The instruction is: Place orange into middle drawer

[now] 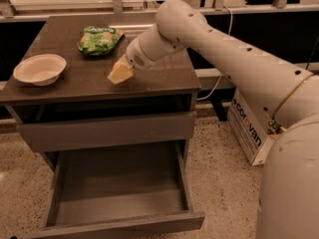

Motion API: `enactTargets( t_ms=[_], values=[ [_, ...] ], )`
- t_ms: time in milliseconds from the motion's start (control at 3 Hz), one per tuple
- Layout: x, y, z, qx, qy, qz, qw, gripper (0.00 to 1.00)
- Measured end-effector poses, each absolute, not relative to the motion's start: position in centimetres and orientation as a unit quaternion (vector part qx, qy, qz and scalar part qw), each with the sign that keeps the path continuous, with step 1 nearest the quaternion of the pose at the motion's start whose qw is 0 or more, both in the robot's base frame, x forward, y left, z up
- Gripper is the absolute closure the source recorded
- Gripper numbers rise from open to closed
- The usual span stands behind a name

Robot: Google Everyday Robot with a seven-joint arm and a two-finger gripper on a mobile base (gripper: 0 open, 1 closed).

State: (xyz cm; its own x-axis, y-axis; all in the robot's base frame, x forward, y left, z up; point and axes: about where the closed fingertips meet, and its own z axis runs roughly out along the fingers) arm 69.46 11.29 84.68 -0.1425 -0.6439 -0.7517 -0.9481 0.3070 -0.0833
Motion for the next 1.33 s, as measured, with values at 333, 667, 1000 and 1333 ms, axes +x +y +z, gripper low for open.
enactTargets(
  t_ms=[333,667,1000,1333],
  values=[
    [68.3,11.6,87.5,-0.568,0.706,0.211,0.365,1.00],
    [66.3,9.5,89.7,-0.573,0.678,0.237,0.393,1.00],
    [63.8,8.3,88.7,-0.558,0.638,0.286,0.446,1.00],
    [62.6,6.9,90.8,-0.567,0.608,0.277,0.483,1.00]
  ],
)
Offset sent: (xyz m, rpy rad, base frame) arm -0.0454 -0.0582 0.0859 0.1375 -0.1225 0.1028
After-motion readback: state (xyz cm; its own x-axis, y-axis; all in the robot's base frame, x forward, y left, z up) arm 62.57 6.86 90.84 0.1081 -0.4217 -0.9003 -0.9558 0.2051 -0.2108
